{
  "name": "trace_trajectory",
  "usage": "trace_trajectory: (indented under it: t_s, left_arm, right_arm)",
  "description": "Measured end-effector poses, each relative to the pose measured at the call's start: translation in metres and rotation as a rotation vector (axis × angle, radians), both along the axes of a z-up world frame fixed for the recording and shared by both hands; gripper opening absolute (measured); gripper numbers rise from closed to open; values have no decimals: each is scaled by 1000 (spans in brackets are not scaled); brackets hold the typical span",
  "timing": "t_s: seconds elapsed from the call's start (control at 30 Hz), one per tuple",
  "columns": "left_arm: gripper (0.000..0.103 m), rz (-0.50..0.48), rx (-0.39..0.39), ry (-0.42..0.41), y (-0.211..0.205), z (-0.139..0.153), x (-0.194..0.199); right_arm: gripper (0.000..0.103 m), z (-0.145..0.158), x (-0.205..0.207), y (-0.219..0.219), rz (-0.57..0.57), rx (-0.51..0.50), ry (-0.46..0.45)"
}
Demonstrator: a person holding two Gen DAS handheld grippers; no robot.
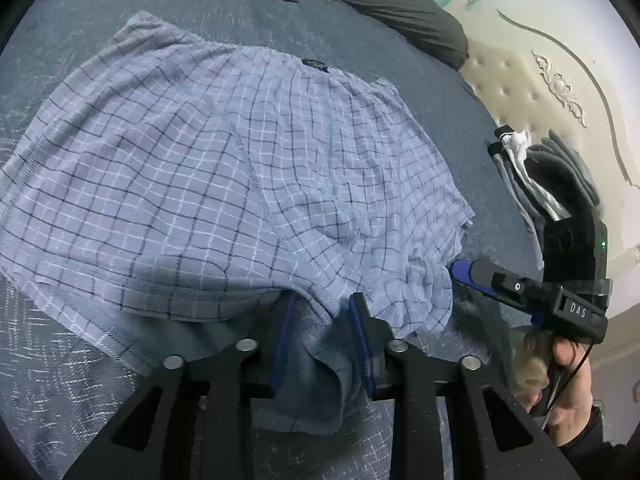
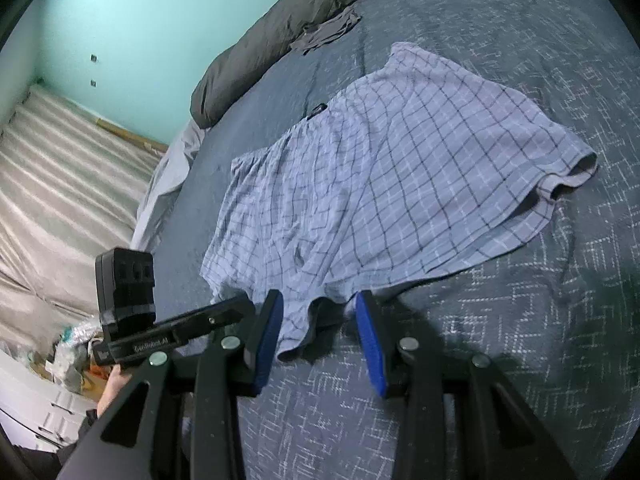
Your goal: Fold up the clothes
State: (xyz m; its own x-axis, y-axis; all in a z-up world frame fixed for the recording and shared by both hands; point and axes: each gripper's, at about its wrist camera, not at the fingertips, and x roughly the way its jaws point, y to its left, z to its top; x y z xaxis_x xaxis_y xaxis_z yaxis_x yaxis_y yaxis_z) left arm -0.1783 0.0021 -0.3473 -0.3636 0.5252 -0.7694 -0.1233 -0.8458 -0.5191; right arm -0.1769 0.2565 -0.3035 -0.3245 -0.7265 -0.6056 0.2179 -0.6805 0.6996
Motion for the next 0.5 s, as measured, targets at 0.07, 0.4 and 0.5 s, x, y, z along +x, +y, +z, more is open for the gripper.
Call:
trace_trajectory:
  t_s: [0.07, 0.4, 0.5]
  left_arm:
    - [8, 0, -1, 1, 2, 1, 1]
    - [2, 9, -30, 31, -12, 17, 24]
    - [2, 18, -34, 30, -17, 19, 28]
  right_arm:
    - [38, 0, 0, -4, 14, 5, 0]
    - [13, -7, 6, -26, 110, 58, 8]
    - [5, -4, 9, -25, 116, 62, 23]
